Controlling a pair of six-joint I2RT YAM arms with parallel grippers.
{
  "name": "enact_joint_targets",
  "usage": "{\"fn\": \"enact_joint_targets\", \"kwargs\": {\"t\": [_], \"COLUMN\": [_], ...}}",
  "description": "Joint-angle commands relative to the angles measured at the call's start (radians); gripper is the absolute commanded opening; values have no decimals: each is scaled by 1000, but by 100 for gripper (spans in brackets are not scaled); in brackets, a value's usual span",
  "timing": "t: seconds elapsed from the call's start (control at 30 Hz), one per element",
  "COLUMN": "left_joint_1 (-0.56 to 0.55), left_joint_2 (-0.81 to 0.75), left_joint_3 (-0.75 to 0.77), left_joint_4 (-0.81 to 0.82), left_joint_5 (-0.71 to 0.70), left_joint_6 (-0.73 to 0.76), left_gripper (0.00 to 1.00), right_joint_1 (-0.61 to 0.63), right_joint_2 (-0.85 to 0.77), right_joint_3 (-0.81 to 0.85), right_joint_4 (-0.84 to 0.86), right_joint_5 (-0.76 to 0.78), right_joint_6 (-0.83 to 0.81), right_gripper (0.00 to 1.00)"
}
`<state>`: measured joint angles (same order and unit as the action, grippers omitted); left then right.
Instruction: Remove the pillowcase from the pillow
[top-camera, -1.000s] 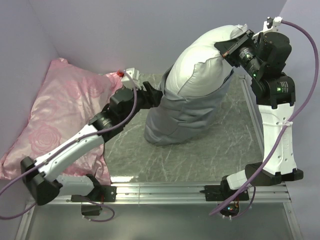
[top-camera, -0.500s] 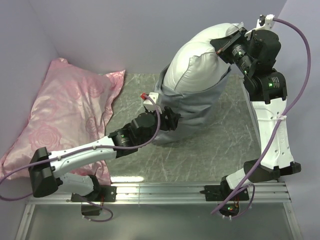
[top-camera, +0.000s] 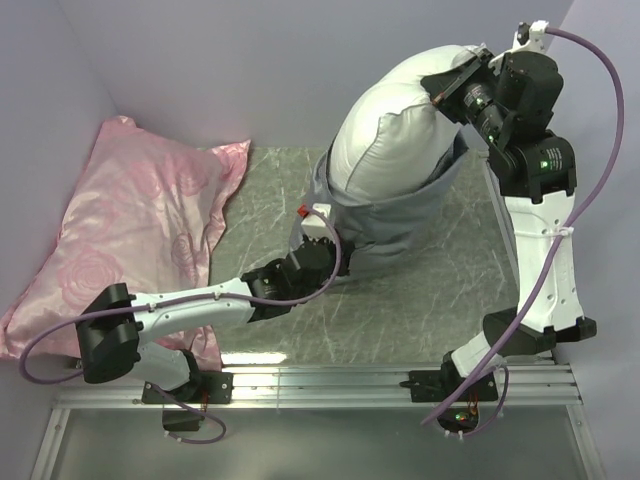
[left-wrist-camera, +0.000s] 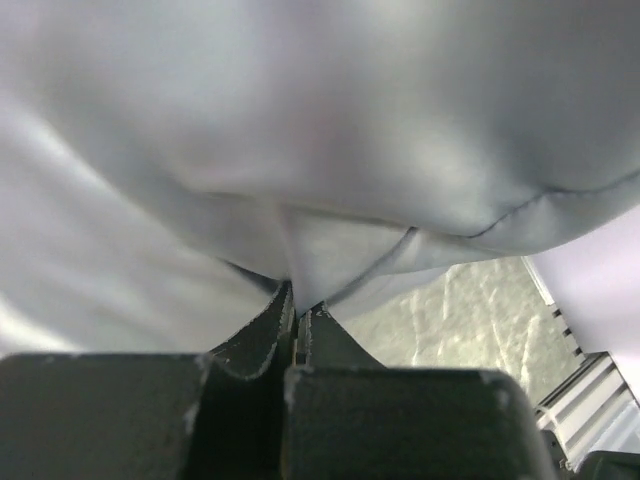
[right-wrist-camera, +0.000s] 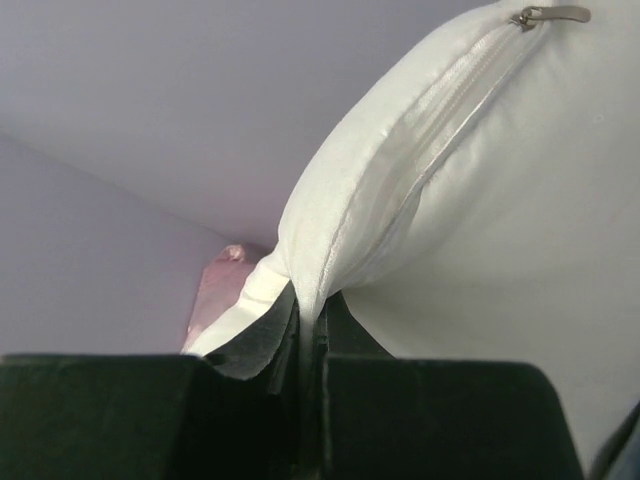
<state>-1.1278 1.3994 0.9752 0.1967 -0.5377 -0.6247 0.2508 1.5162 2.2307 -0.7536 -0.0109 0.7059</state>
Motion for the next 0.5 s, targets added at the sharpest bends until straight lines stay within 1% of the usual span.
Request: {"fn": "enact_joint_targets", "kwargs": {"t": [0.0,0.03,0.1,0.17,0.2,0.23,0.33,0.4,0.43,0.47], "left_joint_1": [-17,-17,-18,-18,-18,-18,-32,-61,-73,-108], "left_joint_2": [24,36,42,55,64,88,156,187,208,213], "left_joint_3": [-84,-117,-151,-199,-208,-225,-228,-222,-196,-176], "left_joint_4": [-60,-63,-59,-43,-40,-23,-3,23,30,26], "left_joint_5": [-22,-27,-13,2,10,37,76,119,128,124], "left_joint_6": [-114,-133,-186,-216,-242,-250,-280,-282,-277,-267], "left_gripper": [0,0,0,0,0,0,0,0,0,0], "right_joint_1": [-5,-13,-39,-65,-99,-116,-202,-240,-280,-291], "right_joint_2": [30,41,53,39,17,4,-34,-44,-47,-48], "right_joint_3": [176,243,283,262,244,206,167,181,207,222], "right_joint_4": [83,59,51,71,83,106,138,142,148,146], "right_joint_5": [61,65,62,43,32,22,-29,-58,-67,-73], "right_joint_6": [-14,-10,0,15,29,36,73,93,96,101], "right_gripper": [0,0,0,0,0,0,0,0,0,0]}}
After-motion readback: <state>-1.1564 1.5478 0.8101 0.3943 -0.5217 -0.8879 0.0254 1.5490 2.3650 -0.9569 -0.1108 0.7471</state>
